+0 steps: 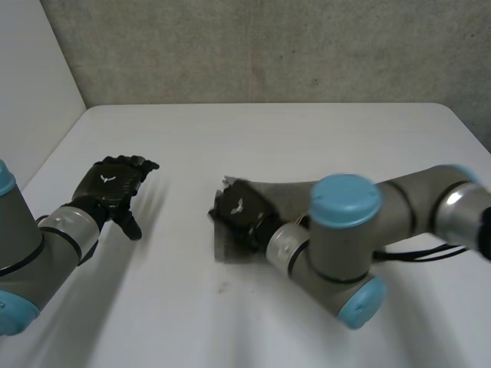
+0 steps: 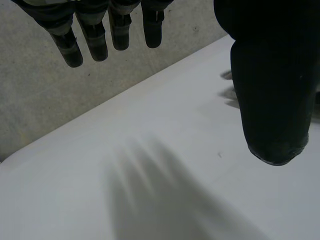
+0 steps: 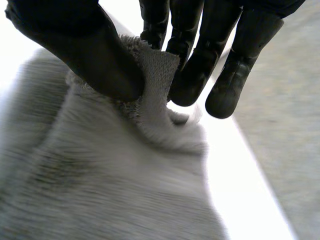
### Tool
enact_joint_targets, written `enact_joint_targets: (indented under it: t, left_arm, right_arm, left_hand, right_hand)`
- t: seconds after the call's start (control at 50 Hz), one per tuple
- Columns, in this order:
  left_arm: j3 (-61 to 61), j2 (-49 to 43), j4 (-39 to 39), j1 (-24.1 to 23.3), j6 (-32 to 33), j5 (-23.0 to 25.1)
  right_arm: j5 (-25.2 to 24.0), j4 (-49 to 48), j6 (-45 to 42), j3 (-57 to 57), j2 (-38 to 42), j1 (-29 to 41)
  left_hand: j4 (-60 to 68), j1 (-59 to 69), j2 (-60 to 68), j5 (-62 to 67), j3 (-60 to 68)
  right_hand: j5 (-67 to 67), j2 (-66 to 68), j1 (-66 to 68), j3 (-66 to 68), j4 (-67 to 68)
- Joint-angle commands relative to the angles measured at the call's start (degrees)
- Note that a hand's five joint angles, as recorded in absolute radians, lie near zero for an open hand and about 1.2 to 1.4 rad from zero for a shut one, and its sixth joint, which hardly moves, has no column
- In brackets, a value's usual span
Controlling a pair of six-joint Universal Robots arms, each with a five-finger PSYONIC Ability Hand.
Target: Fold the towel.
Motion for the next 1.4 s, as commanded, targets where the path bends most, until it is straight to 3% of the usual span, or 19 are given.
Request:
enact_joint_targets:
  t: [0.02, 0.1, 0.18, 0.3, 0.44, 0.48, 0.52, 0.54, 0.58, 0.64, 0.76, 0.8, 0.92, 1.02, 1.1, 1.14, 1.18, 1.28, 1.4]
  left_arm:
    - [-0.25, 0.02, 0.00, -0.23, 0.00, 0.00]
    - [-0.25, 0.02, 0.00, -0.58, 0.00, 0.00]
    - [-0.25, 0.02, 0.00, -0.58, 0.09, 0.00]
    - [-0.25, 0.02, 0.00, -0.58, 0.09, 0.00]
    - [-0.34, 0.02, 0.00, -0.94, 0.00, 0.00]
    - [-0.34, 0.02, 0.00, -1.02, 0.00, 0.00]
    - [-0.51, 0.02, 0.09, -0.94, 0.00, 0.00]
    - [-0.52, 0.02, 0.09, -0.94, 0.00, 0.00]
    - [-0.60, 0.02, 0.09, -1.02, 0.00, 0.00]
    - [-0.60, 0.11, 0.09, -1.29, 0.00, 0.00]
    - [-0.60, 0.11, 0.09, -1.99, 0.00, -0.18]
    - [-0.60, 0.29, 0.09, -2.25, 0.00, -0.18]
    - [-0.60, 0.37, 0.09, -2.25, 0.00, -0.26]
    - [-0.60, 0.37, 0.09, -2.25, 0.00, -0.26]
    - [-0.60, 0.55, 0.00, -2.52, 0.00, -0.26]
    - [-0.52, 0.73, -0.09, -2.69, 0.00, -0.26]
    - [0.27, 1.16, -0.44, -3.57, -0.52, -0.35]
    - [3.86, 2.04, -2.97, -5.85, -4.64, -0.70]
    - [10.12, 1.96, -9.05, -6.56, -11.07, -0.79]
  right_arm:
    - [0.44, 7.02, 0.62, -1.98, 0.15, 0.74]
    - [2.46, 7.91, 3.26, -1.37, -5.05, 0.03]
    - [5.88, 8.08, 12.11, 3.71, -12.06, -7.15]
    - [5.54, 7.38, 20.22, 15.21, -17.79, -17.00]
    - [5.54, 6.94, 16.97, 25.62, -18.24, -25.99]
    - [5.63, 6.06, 15.04, 27.73, -18.06, -27.74]
    - [6.32, 2.74, 10.32, 30.96, -17.89, -30.37]
    - [6.33, 2.72, 10.29, 30.98, -17.88, -30.38]
    - [7.12, -0.78, 5.13, 32.03, -18.41, -31.17]
    - [8.69, -5.16, 1.44, 31.25, -19.46, -30.91]
    - [10.37, -10.90, -0.52, 26.76, -22.54, -24.05]
    - [10.02, -11.08, -0.52, 21.25, -20.45, -14.78]
    - [9.49, -9.41, -1.57, 13.75, -13.49, -4.36]
    - [3.19, -4.24, -7.44, 10.15, -5.16, 2.04]
    - [0.97, -1.25, -10.79, 10.06, -4.26, 2.40]
    - [1.06, -0.09, -10.80, 9.80, -4.70, 2.32]
    - [3.15, 0.43, -8.01, 9.88, -7.76, 2.14]
    - [9.04, 0.78, 2.87, 11.11, -14.00, -0.57]
    - [10.11, 0.96, 13.81, 13.84, -18.24, -4.45]
  left_hand:
    - [0.40, -0.10, 0.51, -1.64, 0.40]
    - [0.40, -0.10, 0.51, -1.64, 0.40]
    - [0.40, -0.10, 0.51, -1.64, 0.40]
    - [0.40, -0.10, 0.51, -1.64, 0.40]
    - [0.40, -0.10, 0.51, -1.64, 0.40]
    - [0.40, -0.10, 0.51, -1.64, 0.40]
    - [0.40, -0.10, 0.51, -1.64, 0.40]
    - [0.40, -0.10, 0.51, -1.64, 0.40]
    - [0.40, -0.10, 0.51, -1.64, 0.40]
    - [0.40, -0.10, 0.51, -1.64, 0.40]
    - [0.40, -0.10, 0.51, -1.64, 0.40]
    - [0.40, -0.10, 0.51, -1.64, 0.40]
    - [0.40, -0.10, 0.51, -1.64, 0.40]
    - [0.40, -0.10, 0.51, -1.64, 0.40]
    - [0.40, -0.10, 0.51, -1.64, 0.40]
    - [0.40, -0.10, 0.51, -1.64, 0.40]
    - [0.40, -0.10, 0.51, -1.64, 0.40]
    - [0.40, -0.10, 0.51, -1.64, 0.40]
    - [0.40, -0.10, 0.51, -1.64, 0.40]
  right_hand:
    - [-64.71, -64.19, -64.26, -64.87, -64.90]
    - [-64.71, -64.19, -64.26, -64.87, -64.90]
    - [-64.71, -64.19, -64.26, -64.87, -64.90]
    - [-64.71, -64.19, -64.26, -64.87, -64.90]
    - [-64.71, -64.19, -64.26, -64.87, -64.90]
    - [-57.06, -56.54, -56.60, -57.22, -57.25]
    - [-29.77, -29.25, -29.32, -29.93, -29.96]
    - [-29.64, -29.12, -29.19, -29.80, -29.83]
    - [5.12, 5.64, 5.57, 4.96, 4.93]
    - [5.29, 5.81, 5.74, 5.13, 5.10]
    - [5.29, 5.81, 5.74, 5.13, 5.10]
    - [5.29, 5.81, 5.74, 5.13, 5.10]
    - [5.29, 5.81, 5.74, 5.13, 5.10]
    - [5.29, 5.81, 5.74, 5.13, 5.10]
    - [5.29, 5.81, 5.74, 5.13, 5.10]
    - [0.47, 0.99, 0.93, 0.31, 0.28]
    - [-61.16, -60.63, -60.70, -61.31, -61.35]
    - [-64.71, -64.19, -64.26, -64.87, -64.90]
    - [-64.71, -64.19, -64.26, -64.87, -64.90]
